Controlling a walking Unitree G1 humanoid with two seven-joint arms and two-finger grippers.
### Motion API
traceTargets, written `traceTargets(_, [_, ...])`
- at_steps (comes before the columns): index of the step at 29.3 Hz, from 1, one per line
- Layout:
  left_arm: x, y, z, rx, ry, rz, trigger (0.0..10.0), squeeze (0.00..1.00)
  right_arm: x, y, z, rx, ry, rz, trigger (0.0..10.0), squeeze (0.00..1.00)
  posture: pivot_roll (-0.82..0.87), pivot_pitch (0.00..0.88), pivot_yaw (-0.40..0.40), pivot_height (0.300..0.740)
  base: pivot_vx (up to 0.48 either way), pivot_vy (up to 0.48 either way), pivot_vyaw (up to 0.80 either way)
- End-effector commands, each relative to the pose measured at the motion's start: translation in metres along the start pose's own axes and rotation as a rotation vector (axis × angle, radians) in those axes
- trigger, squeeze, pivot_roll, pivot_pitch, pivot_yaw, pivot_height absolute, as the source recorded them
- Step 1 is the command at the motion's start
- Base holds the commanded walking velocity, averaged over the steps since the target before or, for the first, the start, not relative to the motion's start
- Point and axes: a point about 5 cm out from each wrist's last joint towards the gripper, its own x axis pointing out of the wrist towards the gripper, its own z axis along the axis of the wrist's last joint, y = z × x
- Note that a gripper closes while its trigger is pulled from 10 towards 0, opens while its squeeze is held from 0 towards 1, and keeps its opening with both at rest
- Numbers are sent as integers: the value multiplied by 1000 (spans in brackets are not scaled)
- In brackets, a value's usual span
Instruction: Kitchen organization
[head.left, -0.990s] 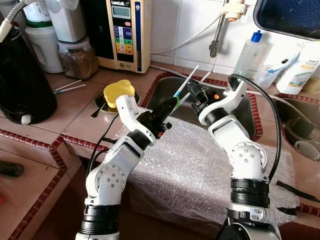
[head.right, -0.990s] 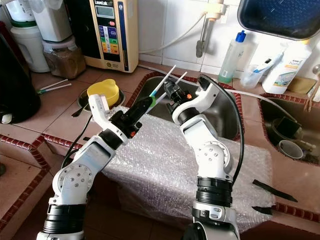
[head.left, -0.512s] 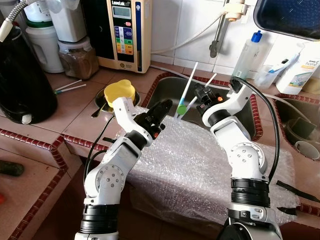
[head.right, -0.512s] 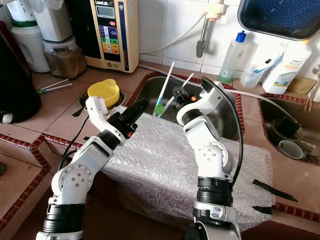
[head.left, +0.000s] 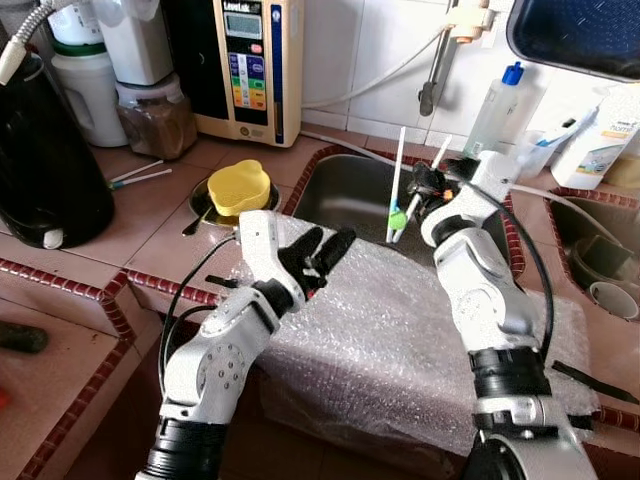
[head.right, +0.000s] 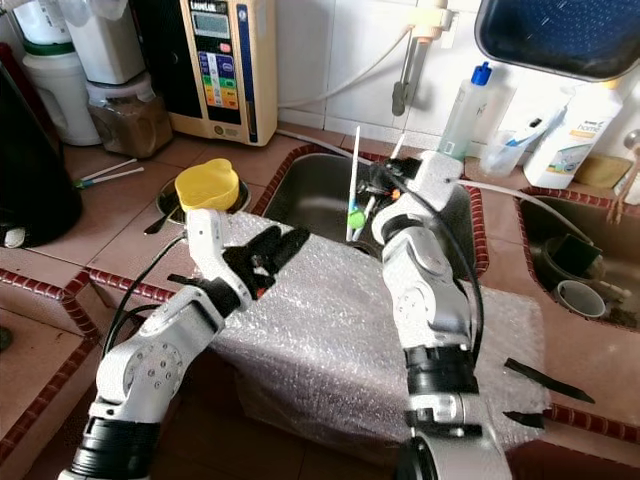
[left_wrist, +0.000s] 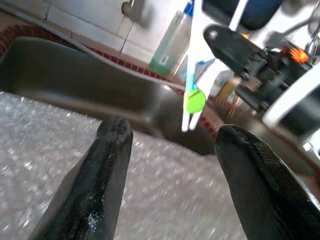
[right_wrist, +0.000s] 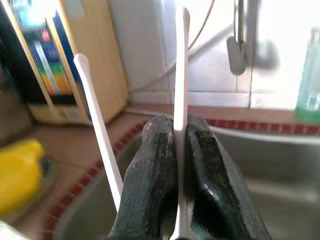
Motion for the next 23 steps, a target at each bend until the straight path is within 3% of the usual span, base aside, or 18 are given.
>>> traceTargets(1, [-2, -3, 2, 60, -2, -9, 10000, 1000, 5, 0, -5, -75, 8, 10, 0, 0, 122, 0, -49, 740, 0, 0, 0])
traceTargets(8, [-9, 1, 0, 101, 7, 22, 10000, 1000, 9, -7, -17, -192, 55, -3, 0, 0, 150, 0, -57, 740, 0, 0, 0])
traceTargets(13, [-15, -2, -4, 134, 20, 22, 10000, 1000, 10, -21, -28, -356, 97, -5, 0, 0, 170, 0, -62, 740, 0, 0, 0])
traceTargets(19, [-18, -2, -6, 161, 33, 37, 10000, 1000, 10, -29, -33, -420, 150, -29, 0, 0, 173, 0, -57, 740, 0, 0, 0])
traceTargets(20, [-18, -1, -6, 162, 33, 41, 10000, 1000, 10, -30, -33, -419, 154, -33, 0, 216, 173, 0, -55, 740, 0, 0, 0])
traceTargets(21, [-18, 0, -7, 169, 37, 59, 10000, 1000, 11, -30, -34, -422, 160, -37, 0, 216, 173, 0, -55, 740, 0, 0, 0])
traceTargets(22, [-18, 0, -6, 161, 26, 73, 10000, 1000, 11, -30, -34, -436, 163, -50, 10000, 1000, 172, 0, -48, 740, 0, 0, 0])
traceTargets(23, [-17, -2, -5, 150, 22, 65, 10000, 1000, 11, -31, -34, -428, 162, -56, 10000, 1000, 172, 0, -48, 740, 0, 0, 0])
